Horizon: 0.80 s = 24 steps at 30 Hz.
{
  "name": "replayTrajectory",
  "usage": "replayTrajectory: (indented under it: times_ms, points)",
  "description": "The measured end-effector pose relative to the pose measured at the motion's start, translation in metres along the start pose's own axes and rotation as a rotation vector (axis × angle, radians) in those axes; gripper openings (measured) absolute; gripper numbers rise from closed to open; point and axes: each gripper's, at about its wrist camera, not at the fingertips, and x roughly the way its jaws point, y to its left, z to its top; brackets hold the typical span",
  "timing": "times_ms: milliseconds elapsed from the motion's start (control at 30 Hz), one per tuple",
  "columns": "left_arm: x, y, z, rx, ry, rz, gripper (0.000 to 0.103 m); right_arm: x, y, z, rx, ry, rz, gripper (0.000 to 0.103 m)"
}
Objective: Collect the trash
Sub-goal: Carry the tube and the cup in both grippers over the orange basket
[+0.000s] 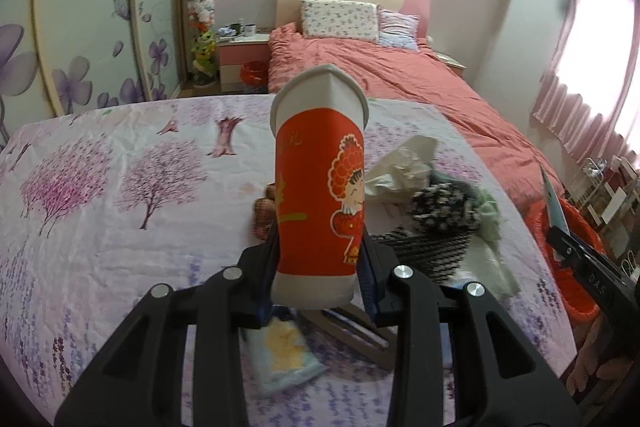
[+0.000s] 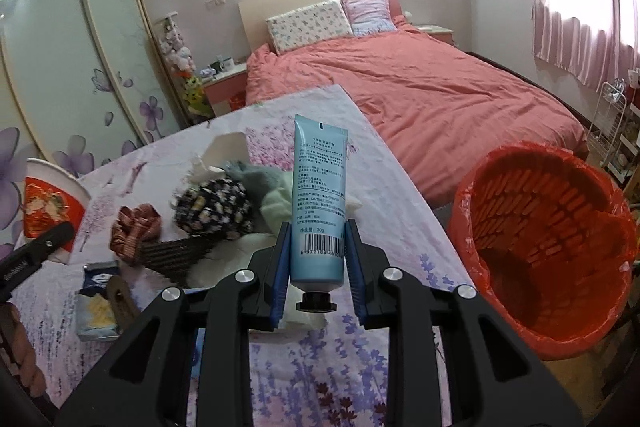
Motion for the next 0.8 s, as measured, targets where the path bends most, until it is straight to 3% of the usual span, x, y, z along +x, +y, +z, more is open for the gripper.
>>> replayTrajectory:
  times_ms: [433, 800]
  points:
    - [-0.022, -0.065, 0.005, 0.081, -0.021, -0.116, 0.034, -0.037, 0.001, 0.011, -0.017, -0.086, 0.021, 0.026]
    - [-0.022, -0.123, 0.001, 0.157, -0.013, -0.185, 0.034, -0.056, -0.033, 0.013, 0.021, -0.141, -0.026, 0.026]
